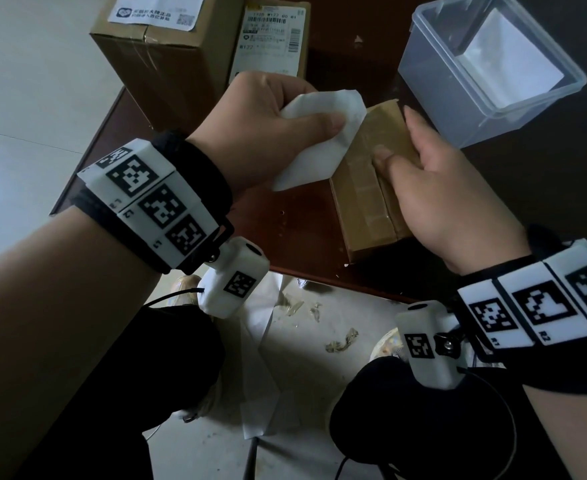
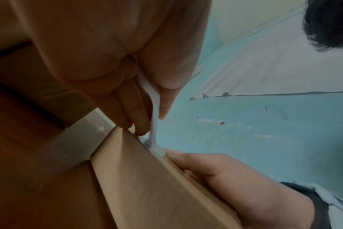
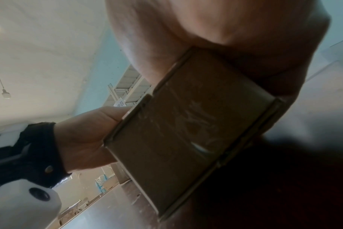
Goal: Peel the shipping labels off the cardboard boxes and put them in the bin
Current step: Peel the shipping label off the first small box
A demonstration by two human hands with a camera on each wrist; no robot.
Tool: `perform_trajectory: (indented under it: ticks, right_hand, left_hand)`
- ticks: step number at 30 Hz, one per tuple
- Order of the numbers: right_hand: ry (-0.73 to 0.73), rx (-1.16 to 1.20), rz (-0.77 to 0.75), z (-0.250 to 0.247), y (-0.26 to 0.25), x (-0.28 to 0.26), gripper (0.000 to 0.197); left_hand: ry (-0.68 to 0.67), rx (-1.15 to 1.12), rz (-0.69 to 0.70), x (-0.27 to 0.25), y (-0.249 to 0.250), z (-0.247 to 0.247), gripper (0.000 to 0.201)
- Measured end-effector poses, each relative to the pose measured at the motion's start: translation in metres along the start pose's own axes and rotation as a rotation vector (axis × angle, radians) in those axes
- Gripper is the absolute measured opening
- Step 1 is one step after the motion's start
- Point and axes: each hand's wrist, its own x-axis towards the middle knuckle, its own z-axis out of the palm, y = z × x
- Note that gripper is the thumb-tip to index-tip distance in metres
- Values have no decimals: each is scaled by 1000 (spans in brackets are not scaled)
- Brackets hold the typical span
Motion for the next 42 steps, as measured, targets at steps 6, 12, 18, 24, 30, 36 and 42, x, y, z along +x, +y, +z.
perform_trajectory:
  ticks: [6, 12, 18, 24, 30, 36, 42]
  right_hand:
    - [8, -61, 1, 0, -2, -3, 62]
    - [55, -208, 13, -3, -8, -9, 63]
    - [134, -328, -10, -4, -13, -18, 66]
    - [158, -431, -58, -3, -14, -20, 67]
    - [135, -500, -117, 2, -15, -23, 68]
    - [96, -539, -122, 5, -16, -25, 66]
    - [101, -550, -124, 8, -17, -25, 65]
  left_hand:
    - [-3, -57, -40, 0, 0, 0, 25]
    - [-11, 137, 61, -4, 5, -5, 42]
    - [45, 229, 156, -4, 8, -6, 34]
    - [-25, 385, 321, -2, 7, -11, 33]
    - [-115, 425, 252, -7, 15, -1, 28]
    - [-90, 141, 32, -11, 20, 13, 44]
    - [-5, 270, -60, -7, 20, 17, 31]
